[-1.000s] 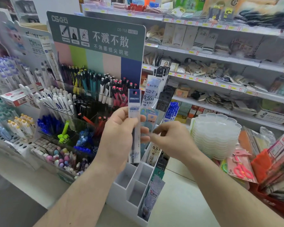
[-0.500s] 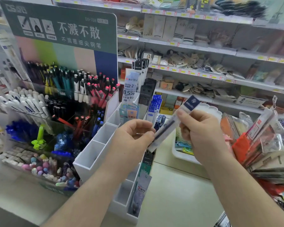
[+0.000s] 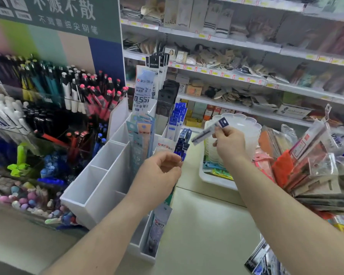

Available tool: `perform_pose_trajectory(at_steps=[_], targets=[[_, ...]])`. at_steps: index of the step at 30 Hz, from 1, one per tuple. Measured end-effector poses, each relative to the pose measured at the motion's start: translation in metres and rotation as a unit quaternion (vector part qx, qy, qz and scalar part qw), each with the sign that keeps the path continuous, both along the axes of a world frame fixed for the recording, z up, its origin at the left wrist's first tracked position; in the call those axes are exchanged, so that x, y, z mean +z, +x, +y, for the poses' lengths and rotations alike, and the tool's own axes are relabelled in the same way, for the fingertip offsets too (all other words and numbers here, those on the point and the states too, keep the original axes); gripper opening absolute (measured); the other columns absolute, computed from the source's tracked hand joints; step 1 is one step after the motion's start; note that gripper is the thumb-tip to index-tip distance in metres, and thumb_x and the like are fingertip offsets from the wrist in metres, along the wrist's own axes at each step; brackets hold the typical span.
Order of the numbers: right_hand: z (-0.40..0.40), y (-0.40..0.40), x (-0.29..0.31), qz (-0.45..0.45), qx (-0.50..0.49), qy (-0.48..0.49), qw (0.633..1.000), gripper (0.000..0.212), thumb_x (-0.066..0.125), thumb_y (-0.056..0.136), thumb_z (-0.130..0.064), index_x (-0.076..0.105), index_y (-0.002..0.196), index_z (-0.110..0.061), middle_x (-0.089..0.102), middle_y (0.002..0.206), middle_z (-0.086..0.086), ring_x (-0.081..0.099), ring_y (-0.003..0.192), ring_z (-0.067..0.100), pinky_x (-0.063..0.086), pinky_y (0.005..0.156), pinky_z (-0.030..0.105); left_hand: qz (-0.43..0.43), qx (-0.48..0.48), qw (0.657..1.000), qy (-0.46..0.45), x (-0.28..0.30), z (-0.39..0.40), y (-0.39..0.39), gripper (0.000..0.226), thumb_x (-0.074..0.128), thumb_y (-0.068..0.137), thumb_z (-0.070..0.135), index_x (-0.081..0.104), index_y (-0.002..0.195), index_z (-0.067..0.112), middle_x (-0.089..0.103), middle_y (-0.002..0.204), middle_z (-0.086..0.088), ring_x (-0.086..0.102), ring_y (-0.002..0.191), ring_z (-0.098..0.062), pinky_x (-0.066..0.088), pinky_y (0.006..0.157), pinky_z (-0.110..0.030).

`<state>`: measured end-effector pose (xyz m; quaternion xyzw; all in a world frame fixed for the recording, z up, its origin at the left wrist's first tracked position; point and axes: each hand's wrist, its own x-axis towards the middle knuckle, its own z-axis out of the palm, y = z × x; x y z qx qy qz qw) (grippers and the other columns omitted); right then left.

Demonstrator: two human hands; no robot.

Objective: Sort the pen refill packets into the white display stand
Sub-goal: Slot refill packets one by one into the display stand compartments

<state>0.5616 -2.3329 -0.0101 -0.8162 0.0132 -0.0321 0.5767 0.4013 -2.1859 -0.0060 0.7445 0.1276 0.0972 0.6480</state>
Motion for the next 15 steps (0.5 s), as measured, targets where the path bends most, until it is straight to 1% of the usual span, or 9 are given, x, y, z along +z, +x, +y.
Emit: perform_pose_trajectory(at_steps=[2,4,5,7,9,11,12,13,15], targets=[[0.011,0.014,-0.007,0.012,0.017,-0.033,0.999,0.022,0.051,0.103,-0.026,0.065,0.088,-0.018,0.062,0.077,0.000,0.057,0.071,0.020,0.045,0.060,0.030,0.015,-0.007,0.999,0.042,-0.008,-0.002,0.002,0.026,0.066,0.086,0.005,0.067,0.087,0.030,0.072,0.088,0.013,0.064,0.083,0.001,0.051,0.082,-0.013],[0.021,0.027,-0.015,0.028,0.037,-0.067,0.997,0.026,0.052,0.103,-0.028,0.064,0.080,-0.021,0.066,0.083,0.005,0.062,0.080,0.026,0.053,0.073,0.041,0.034,-0.023,0.996,0.079,-0.014,-0.004,0.002,0.026,0.065,0.087,0.010,0.064,0.089,0.035,0.069,0.093,0.016,0.062,0.086,0.006,0.049,0.083,-0.011],[0.026,0.032,-0.019,0.037,0.048,-0.085,0.994,0.029,0.053,0.102,-0.028,0.062,0.076,-0.021,0.068,0.086,0.007,0.062,0.082,0.028,0.054,0.079,0.046,0.043,-0.030,0.994,0.094,-0.016,-0.005,0.000,0.026,0.065,0.087,0.012,0.062,0.090,0.037,0.068,0.096,0.018,0.061,0.090,0.008,0.048,0.084,-0.011],[0.032,0.042,-0.029,0.053,0.071,-0.120,0.989,0.032,0.053,0.102,-0.028,0.061,0.072,-0.021,0.068,0.087,0.009,0.061,0.082,0.027,0.054,0.085,0.049,0.057,-0.041,0.990,0.120,-0.017,-0.004,-0.003,0.025,0.063,0.088,0.015,0.061,0.095,0.039,0.065,0.100,0.021,0.058,0.096,0.010,0.046,0.084,-0.008],[0.036,0.049,-0.039,0.069,0.094,-0.133,0.984,0.031,0.052,0.102,-0.026,0.061,0.073,-0.023,0.065,0.083,0.005,0.059,0.081,0.024,0.054,0.082,0.044,0.065,-0.046,0.988,0.134,-0.016,-0.003,-0.005,0.025,0.062,0.089,0.015,0.060,0.099,0.037,0.063,0.102,0.021,0.055,0.096,0.013,0.040,0.076,0.000],[0.038,0.054,-0.049,0.082,0.116,-0.147,0.979,0.031,0.051,0.102,-0.026,0.062,0.073,-0.022,0.064,0.082,0.005,0.058,0.078,0.023,0.052,0.075,0.038,0.070,-0.047,0.986,0.142,-0.015,-0.002,-0.005,0.026,0.062,0.089,0.014,0.059,0.096,0.038,0.062,0.101,0.021,0.054,0.095,0.015,0.038,0.073,0.003],[0.038,0.055,-0.052,0.081,0.122,-0.161,0.976,0.032,0.051,0.102,-0.026,0.062,0.073,-0.021,0.063,0.081,0.006,0.057,0.077,0.023,0.051,0.073,0.038,0.071,-0.046,0.985,0.148,-0.015,-0.002,-0.005,0.026,0.062,0.089,0.015,0.058,0.095,0.040,0.062,0.102,0.022,0.054,0.096,0.015,0.037,0.073,0.003],[0.038,0.056,-0.053,0.069,0.115,-0.172,0.976,0.033,0.051,0.102,-0.028,0.062,0.073,-0.019,0.062,0.078,0.005,0.057,0.075,0.023,0.049,0.071,0.037,0.073,-0.045,0.984,0.154,-0.015,-0.002,-0.006,0.026,0.062,0.089,0.016,0.057,0.095,0.041,0.061,0.104,0.022,0.053,0.098,0.014,0.037,0.074,0.003],[0.034,0.053,-0.045,0.013,0.064,-0.164,0.984,0.036,0.049,0.103,-0.030,0.059,0.073,-0.014,0.057,0.071,0.002,0.051,0.067,0.017,0.042,0.062,0.033,0.080,-0.041,0.982,0.165,-0.015,-0.003,-0.006,0.025,0.062,0.089,0.019,0.058,0.099,0.041,0.059,0.108,0.024,0.052,0.103,0.012,0.037,0.076,0.003]])
